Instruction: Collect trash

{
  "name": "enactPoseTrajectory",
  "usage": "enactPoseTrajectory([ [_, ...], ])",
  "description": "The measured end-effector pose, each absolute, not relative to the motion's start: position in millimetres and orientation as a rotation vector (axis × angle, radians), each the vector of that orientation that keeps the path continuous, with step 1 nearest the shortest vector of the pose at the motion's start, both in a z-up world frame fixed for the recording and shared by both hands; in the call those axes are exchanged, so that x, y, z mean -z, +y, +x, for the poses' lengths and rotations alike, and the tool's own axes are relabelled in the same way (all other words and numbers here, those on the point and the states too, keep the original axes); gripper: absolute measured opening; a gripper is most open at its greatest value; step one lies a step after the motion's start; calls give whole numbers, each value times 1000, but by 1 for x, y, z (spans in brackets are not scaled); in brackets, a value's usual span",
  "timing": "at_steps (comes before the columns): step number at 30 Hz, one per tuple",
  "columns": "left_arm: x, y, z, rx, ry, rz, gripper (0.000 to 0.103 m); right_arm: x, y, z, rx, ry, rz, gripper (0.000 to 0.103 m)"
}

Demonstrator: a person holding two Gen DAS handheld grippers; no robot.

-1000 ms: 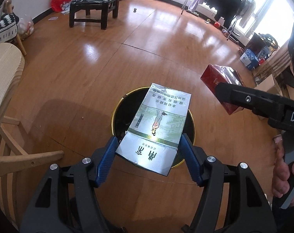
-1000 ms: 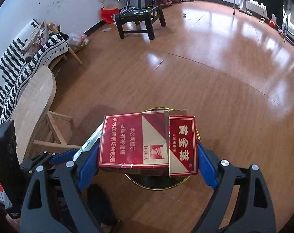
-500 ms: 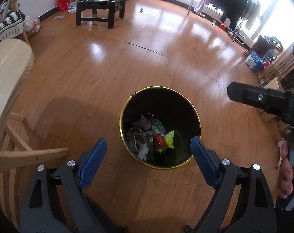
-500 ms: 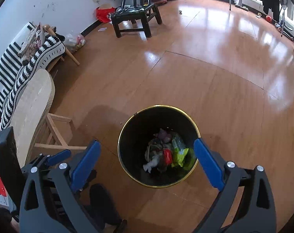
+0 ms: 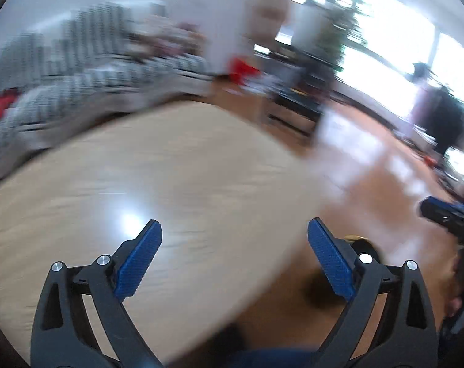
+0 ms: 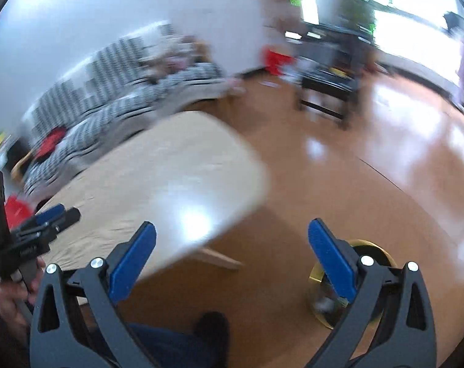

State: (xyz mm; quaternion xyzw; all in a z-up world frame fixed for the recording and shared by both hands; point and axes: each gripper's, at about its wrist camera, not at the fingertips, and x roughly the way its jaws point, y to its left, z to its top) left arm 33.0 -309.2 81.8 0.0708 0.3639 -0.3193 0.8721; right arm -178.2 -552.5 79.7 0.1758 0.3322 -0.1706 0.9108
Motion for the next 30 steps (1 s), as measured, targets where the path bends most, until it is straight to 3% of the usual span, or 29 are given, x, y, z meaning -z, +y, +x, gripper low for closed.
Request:
enactPoseTrajectory([
  [7,-64,-63,36,195,732,159,96,-77,-381,-72,47,686,211,96],
  [12,-53,22,23,23,724,110,96,-55,-288,-15,-60,694,97,96],
  [17,-27,50,23,14,777,-2,96,-33,-245,7,-70,672,-56,96],
  [30,-14,44,35,5,823,-9,96,-2,-272,13,-81,787,48,96],
])
